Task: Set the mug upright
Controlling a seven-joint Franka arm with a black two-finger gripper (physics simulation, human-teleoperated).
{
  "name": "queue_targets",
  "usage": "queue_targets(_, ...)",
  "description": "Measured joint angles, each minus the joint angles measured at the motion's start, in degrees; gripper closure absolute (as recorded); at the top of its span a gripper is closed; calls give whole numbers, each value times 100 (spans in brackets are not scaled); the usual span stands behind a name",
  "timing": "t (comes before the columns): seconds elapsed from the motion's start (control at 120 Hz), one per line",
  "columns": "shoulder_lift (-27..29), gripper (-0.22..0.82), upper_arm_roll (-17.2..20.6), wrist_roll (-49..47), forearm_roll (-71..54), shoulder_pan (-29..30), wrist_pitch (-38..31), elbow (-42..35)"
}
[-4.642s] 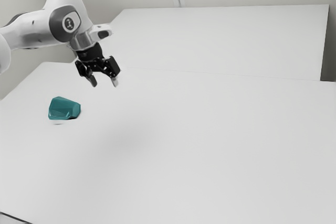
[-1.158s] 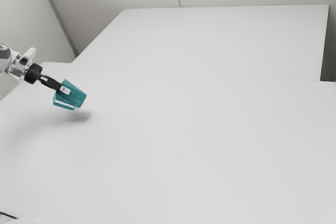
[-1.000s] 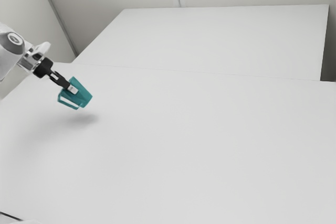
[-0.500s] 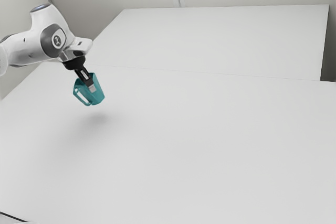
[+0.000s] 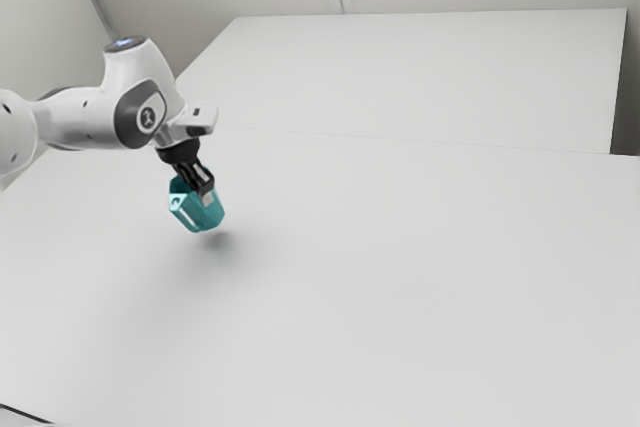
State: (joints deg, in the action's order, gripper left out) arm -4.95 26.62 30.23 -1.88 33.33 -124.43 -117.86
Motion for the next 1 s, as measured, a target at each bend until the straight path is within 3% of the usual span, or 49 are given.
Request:
queue_targets(0.2, -71, 79, 195, -532, -228, 7, -203, -160)
queue_targets(0.7, -572, 78, 211, -1506, -613, -188, -486, -196)
queue_targets(0.875, -540, 39, 256, -1712, -722, -210, -503, -196)
queue_targets(1.0, -388, 22, 272, -1840, -748, -204, -446, -185)
